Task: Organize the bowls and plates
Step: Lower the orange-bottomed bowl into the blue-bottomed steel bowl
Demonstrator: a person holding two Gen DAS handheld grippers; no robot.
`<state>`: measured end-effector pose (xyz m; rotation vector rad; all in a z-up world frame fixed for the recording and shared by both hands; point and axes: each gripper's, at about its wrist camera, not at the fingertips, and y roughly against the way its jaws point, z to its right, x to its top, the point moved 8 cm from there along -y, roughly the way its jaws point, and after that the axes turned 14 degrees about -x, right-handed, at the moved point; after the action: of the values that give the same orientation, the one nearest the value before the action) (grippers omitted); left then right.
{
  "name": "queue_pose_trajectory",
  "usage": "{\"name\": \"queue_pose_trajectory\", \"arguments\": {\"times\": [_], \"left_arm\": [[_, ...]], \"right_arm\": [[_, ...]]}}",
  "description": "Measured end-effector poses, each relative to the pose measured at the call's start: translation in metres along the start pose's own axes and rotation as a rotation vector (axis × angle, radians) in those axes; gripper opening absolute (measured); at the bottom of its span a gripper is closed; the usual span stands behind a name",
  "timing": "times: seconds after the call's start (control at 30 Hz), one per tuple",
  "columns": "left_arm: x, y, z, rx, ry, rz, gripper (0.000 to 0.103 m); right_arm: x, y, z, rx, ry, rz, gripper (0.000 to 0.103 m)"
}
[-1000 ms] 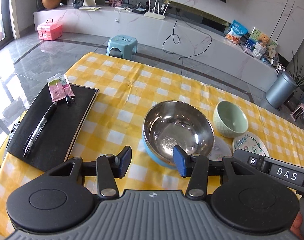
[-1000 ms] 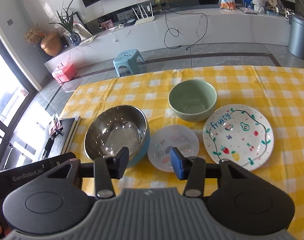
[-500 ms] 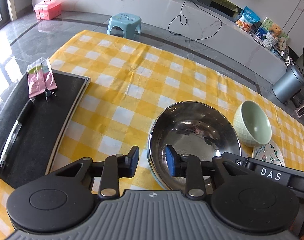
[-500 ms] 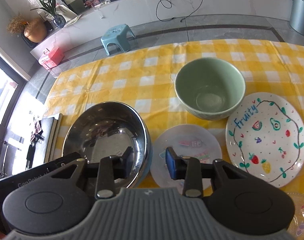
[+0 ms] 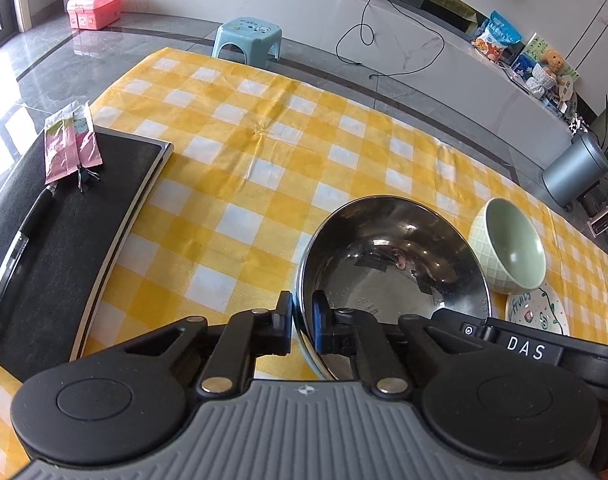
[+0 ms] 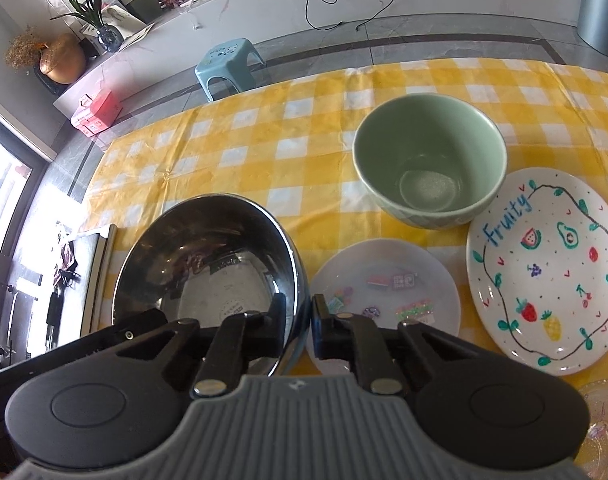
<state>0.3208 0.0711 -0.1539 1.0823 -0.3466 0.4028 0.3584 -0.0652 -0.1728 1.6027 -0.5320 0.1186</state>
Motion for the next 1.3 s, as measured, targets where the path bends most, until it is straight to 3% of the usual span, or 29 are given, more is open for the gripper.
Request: {"name": "queue_pose_trajectory", "arguments": {"times": [0.37, 0.63, 1.03, 1.3], "left_arm": [[-0.01, 0.045, 0.02, -0.013, 0.006, 0.037, 0.01], [-0.032, 0.093, 0.038, 0.005, -0.02, 0.09, 0.01], [-0.091, 0.142, 0.056, -0.013, -0.002, 0.13, 0.01], [-0.128, 0.152, 0.054, -0.008, 0.036, 0.135, 0.01]], "right_arm": [[-0.011, 0.052, 0.01, 0.035, -0.019, 0.039, 0.01], [-0.039, 0.102, 0.019, 0.087, -0.036, 0.056, 0.01], [-0.098, 0.162, 0.047, 0.143, -0.095, 0.074, 0.01], [-0.137, 0.17, 0.063, 0.16, -0.124, 0.05, 0.01]]}}
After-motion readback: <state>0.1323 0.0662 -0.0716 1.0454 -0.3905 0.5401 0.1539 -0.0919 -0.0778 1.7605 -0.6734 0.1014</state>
